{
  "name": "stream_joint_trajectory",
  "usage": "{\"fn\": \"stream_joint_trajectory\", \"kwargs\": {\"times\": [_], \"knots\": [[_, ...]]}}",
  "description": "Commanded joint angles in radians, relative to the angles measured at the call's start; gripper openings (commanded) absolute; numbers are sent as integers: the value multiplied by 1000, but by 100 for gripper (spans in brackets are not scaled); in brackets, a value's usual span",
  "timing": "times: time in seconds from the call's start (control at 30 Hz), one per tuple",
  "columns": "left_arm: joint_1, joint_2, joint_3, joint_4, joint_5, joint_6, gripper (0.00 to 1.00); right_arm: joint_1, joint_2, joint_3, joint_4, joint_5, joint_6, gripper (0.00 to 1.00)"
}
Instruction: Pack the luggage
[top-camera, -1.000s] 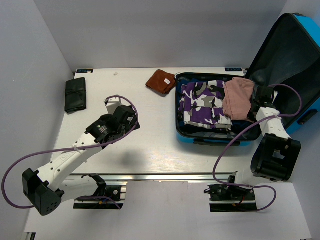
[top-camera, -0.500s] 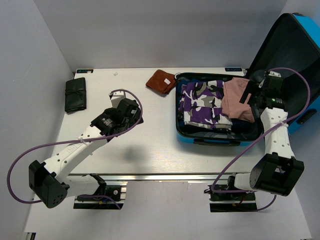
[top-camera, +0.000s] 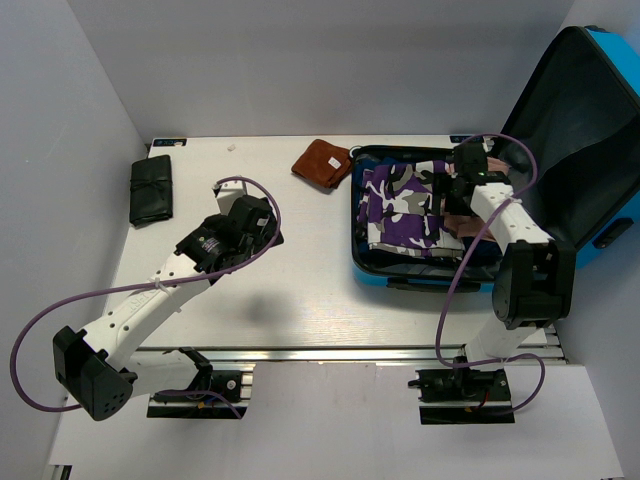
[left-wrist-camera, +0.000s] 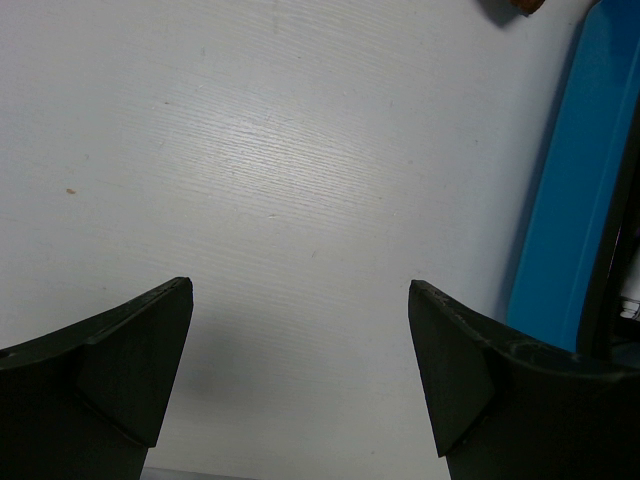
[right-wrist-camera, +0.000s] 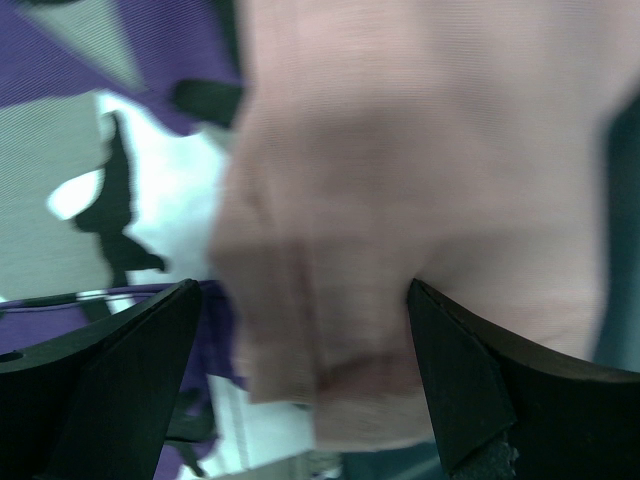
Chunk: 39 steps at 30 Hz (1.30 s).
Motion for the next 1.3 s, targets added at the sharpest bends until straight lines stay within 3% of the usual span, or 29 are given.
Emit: {"fn": "stream_joint_trajectory", "kwargs": {"times": [0.0, 0.2, 0.33, 0.5, 0.53, 0.6, 0.63, 0.67, 0.97, 1.1, 1.17, 1.2, 1.27], "knots": [[8, -22, -7, 0, 2, 1, 98, 39, 3, 54, 12, 69, -13, 89], [8, -33, -32, 8, 18, -4, 98, 71, 41, 27, 49, 147, 15, 85], [8, -38, -35, -2, 15, -5, 98, 65, 47, 11, 65, 260, 70, 53], [8, -50, -45, -2, 22, -7, 98, 56, 66, 0, 57, 325, 64, 38], [8, -50, -50, -2, 21, -7, 98, 56, 66, 0, 48, 348, 65, 26], [8, -56, -55, -3, 21, -7, 98, 47, 54, 0, 22, 363, 64, 16], [8, -58, -56, -5, 18, -7, 98, 45, 44, -7, 16, 380, 56, 2], [8, -58, -56, -6, 13, -8, 98, 37, 34, -15, 11, 386, 38, 0], [17, -45, -47, 6, 1, -2, 98, -9, -43, -135, 8, 365, -40, 0], [17, -18, -29, 17, 10, 7, 98, -6, -48, -152, 25, 238, -60, 0], [17, 4, -18, 20, 13, 16, 98, 0, -61, -122, 28, 127, -60, 13], [17, 14, -4, 20, 13, 19, 98, 0, -72, -112, 31, 54, -60, 29], [17, 33, 8, 23, 13, 28, 98, -1, -103, -78, 45, 9, -60, 41]]}}
